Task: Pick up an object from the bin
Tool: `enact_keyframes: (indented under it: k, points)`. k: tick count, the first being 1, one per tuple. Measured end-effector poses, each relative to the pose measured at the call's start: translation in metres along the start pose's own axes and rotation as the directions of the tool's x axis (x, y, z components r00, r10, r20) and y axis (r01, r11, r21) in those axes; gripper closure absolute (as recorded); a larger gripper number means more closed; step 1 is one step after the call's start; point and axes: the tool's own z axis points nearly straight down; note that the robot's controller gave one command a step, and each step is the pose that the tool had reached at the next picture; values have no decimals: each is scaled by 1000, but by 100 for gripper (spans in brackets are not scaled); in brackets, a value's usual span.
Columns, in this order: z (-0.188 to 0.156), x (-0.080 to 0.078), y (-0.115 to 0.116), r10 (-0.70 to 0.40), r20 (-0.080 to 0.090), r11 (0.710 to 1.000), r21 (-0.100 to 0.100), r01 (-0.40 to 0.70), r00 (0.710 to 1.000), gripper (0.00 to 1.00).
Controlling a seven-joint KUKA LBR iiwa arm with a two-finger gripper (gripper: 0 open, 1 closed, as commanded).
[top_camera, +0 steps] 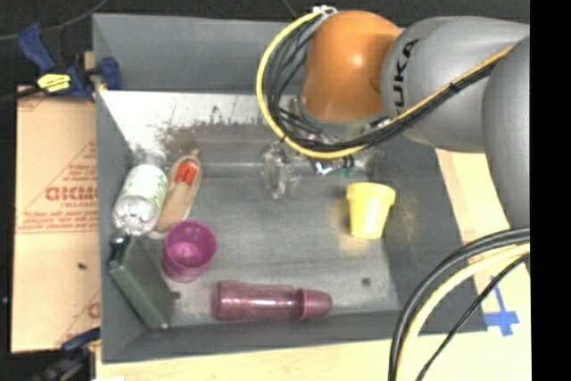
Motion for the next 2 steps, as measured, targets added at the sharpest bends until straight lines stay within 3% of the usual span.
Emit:
enact_keyframes:
  k: [1, 2]
  points:
    - [64, -9, -13, -263, 6, 965, 6, 263, 965, 100]
    - [29, -3, -46, -51, 5, 999, 0, 51, 999, 100]
